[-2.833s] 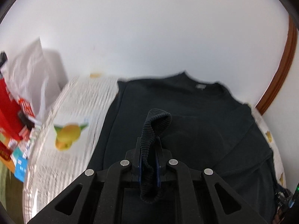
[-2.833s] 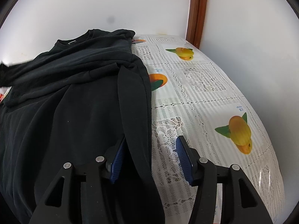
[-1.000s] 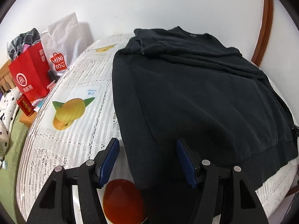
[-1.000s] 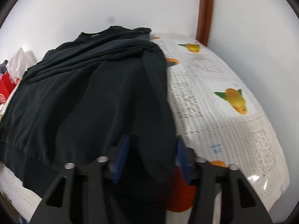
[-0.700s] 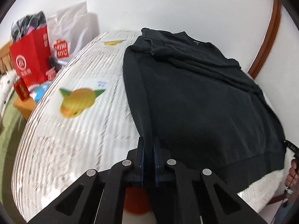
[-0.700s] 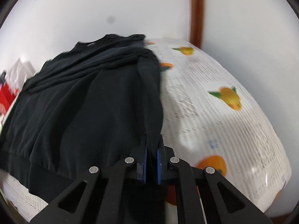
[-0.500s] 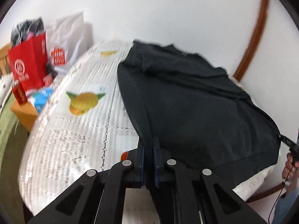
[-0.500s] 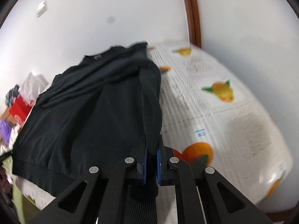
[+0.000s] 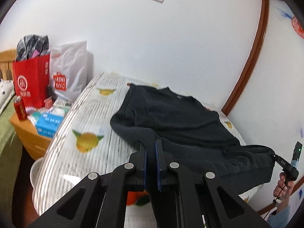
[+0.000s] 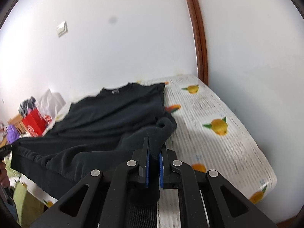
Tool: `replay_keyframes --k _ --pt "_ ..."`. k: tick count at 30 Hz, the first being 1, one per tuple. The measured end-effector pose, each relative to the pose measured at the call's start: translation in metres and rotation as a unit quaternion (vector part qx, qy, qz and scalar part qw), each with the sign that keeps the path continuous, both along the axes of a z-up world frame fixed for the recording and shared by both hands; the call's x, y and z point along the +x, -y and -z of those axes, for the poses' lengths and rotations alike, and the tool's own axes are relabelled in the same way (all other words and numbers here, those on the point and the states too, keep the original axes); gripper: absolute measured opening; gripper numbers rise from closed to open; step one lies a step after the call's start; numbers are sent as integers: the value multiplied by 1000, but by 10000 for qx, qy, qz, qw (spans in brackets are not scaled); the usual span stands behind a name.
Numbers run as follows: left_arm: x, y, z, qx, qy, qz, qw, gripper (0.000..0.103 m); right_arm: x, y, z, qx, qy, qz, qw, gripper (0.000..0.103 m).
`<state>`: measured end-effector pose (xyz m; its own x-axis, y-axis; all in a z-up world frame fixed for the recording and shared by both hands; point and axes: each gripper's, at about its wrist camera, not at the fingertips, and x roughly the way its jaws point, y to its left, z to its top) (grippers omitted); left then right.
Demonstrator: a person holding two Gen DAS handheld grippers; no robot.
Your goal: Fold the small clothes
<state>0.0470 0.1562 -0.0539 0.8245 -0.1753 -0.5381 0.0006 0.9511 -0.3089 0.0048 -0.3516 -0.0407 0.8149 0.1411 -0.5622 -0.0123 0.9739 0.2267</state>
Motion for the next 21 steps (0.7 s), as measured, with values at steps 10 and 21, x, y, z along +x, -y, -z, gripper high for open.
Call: replay_keyframes --k 10,21 --pt "69 13 -20 390 156 -383 9984 8 88 -7 -22 84 160 115 9998 7" --pt "164 21 10 838 -283 -544 9946 8 191 -9 13 246 -224 81 9994 8"
